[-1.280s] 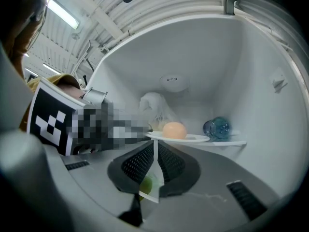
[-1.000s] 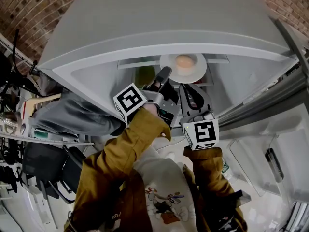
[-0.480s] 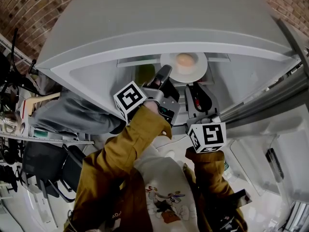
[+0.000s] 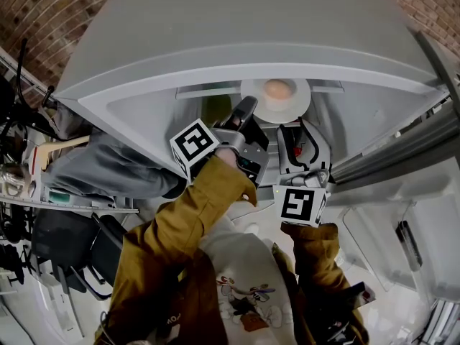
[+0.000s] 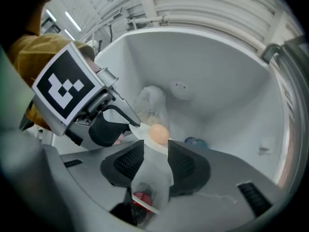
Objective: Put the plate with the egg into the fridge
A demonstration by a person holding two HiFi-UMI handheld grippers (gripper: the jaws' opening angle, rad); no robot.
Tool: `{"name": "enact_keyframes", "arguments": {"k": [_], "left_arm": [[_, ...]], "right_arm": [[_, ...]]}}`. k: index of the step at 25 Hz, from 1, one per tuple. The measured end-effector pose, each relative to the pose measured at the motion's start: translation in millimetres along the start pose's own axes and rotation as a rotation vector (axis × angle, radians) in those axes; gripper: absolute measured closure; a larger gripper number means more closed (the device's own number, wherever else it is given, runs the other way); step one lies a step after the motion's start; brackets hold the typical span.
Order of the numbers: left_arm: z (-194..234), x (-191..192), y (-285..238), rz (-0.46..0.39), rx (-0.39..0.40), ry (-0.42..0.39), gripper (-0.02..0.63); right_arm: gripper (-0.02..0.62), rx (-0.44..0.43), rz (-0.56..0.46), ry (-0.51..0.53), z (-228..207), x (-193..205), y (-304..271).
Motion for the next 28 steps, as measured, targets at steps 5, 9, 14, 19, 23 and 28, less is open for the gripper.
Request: {"name": "enact_keyframes", "arguments": {"k": [5,9,14,19,23,28], "left_arm": [[0.9,-1.2,1.0,0.002,-0.014,-0.009,0.575],[-0.6,-2.2,0.8,0.008,-0.020,-0.016,0.575],[-1.7,-3.5,-0.2,0.015,-0.024,-0.018,0.575],[-1.7,-3.1,-1.3,0.021,-0.022,-0.013,0.575],[-2.4,-4.2,-1.8,0.025,-0.022,-0.010,0.575],[-3.2,-4.8,-2.9,0.036,-0.008,-0.003,0.575]], "right_arm": [[0.457,0.033,0.031,0.169,7.6,-2.6,-0.9],[0.457,0.064,0.086,0.327,12.0,1.5,-5.8],[0.459,0.104,0.110,0.428,10.6,1.9,-8.0],[0.508,0.165,0.115,0.526,6.5,0.0,-8.9],[0.529,0.192,0.127,0.642,8.4,-0.6,-11.4],[0.560,0.209,0.140,0.723,9.2,1.2,-14.1]]}}
Point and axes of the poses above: the fingertips, and each gripper's own axes: y backward along the fingers, z to its left, x out of its underside, the point moved 2 cm from there along y, backward along the fingers, and after that the axes turned 12 degrees about z, right-handed, at the moved point
